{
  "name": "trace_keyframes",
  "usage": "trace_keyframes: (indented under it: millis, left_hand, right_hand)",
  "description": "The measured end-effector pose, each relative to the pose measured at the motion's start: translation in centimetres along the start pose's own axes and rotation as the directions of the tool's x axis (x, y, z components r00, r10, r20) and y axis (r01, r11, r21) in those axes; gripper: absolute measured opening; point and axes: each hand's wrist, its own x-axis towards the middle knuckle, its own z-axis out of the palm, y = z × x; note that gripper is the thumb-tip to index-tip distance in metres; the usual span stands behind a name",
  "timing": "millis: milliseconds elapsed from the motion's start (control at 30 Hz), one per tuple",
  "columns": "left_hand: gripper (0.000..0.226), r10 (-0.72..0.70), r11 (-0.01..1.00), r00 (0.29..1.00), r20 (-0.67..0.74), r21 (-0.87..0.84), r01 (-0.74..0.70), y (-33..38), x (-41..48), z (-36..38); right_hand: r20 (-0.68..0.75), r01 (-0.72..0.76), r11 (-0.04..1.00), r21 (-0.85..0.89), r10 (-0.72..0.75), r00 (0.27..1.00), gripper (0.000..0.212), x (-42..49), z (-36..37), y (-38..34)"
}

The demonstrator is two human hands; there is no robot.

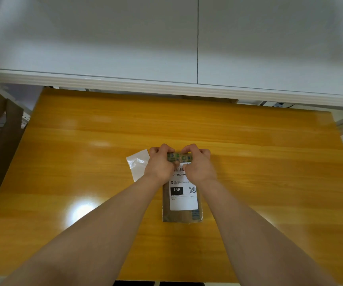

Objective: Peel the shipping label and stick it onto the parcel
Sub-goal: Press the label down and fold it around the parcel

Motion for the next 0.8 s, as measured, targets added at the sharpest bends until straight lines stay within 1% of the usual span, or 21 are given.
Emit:
trace_keyframes:
  millis: [133, 233, 300, 367, 433, 500, 567, 600, 700, 767, 800]
  left_hand:
    - [0.036, -0.007, 1.000, 1.000, 0.021, 0.005, 0.007, 0.1, 0.1, -0.3]
    - [0.042, -0.010, 1.000, 1.000, 0.025, 0.029, 0.009, 0.1, 0.0, -0.4]
    - [0.057, -0.018, 0.997, 0.999, 0.040, 0.081, 0.015, 0.3, -0.1, -0.5]
    - [0.073, -0.022, 0.986, 0.999, 0.044, 0.169, 0.014, 0.5, -0.2, -0.6]
    - [0.086, -0.007, 0.961, 0.999, 0.037, 0.276, -0.004, 0.7, -0.6, -0.6]
    - [0.106, 0.030, 0.925, 0.997, 0.065, 0.377, -0.052, 0.9, -1.0, -0.4]
    - [0.128, 0.087, 0.889, 0.985, 0.149, 0.435, -0.144, 1.0, -1.3, -0.2]
    - [0.134, 0.112, 0.869, 0.976, 0.189, 0.457, -0.188, 1.1, -1.4, -0.1]
    - [0.140, 0.130, 0.821, 0.954, 0.269, 0.511, -0.256, 1.1, -1.4, -0.1]
    - [0.138, 0.130, 0.802, 0.942, 0.310, 0.525, -0.284, 1.1, -1.3, 0.1]
    - [0.136, 0.133, 0.797, 0.937, 0.323, 0.527, -0.295, 1.0, -1.3, 0.1]
  right_hand:
    - [-0.041, -0.041, 0.999, 0.013, 0.042, 0.998, 0.038, 0.3, -0.1, -0.4]
    - [-0.036, -0.054, 0.998, 0.021, 0.054, 0.998, 0.037, 0.4, -0.2, -0.6]
    - [-0.013, -0.027, 0.998, 0.063, 0.028, 1.000, 0.031, 0.6, -0.6, -0.4]
    - [0.023, 0.014, 0.991, 0.136, -0.017, 1.000, 0.023, 0.8, -1.2, 0.0]
    - [0.061, 0.038, 0.979, 0.199, -0.051, 0.997, 0.025, 0.7, -1.8, 0.8]
    - [0.095, 0.058, 0.976, 0.212, -0.080, 0.992, 0.039, 0.3, -2.4, 1.7]
    - [0.149, 0.061, 0.980, 0.187, -0.090, 0.985, 0.062, -0.1, -3.0, 2.5]
    - [0.185, 0.063, 0.984, 0.164, -0.093, 0.978, 0.075, -0.2, -3.2, 2.8]
    - [0.301, 0.083, 0.994, 0.072, -0.101, 0.948, 0.108, -0.8, -3.6, 3.1]
    - [0.343, 0.093, 0.994, 0.053, -0.106, 0.933, 0.120, -1.3, -3.5, 3.1]
    - [0.353, 0.103, 0.994, 0.046, -0.113, 0.929, 0.123, -1.6, -3.4, 3.0]
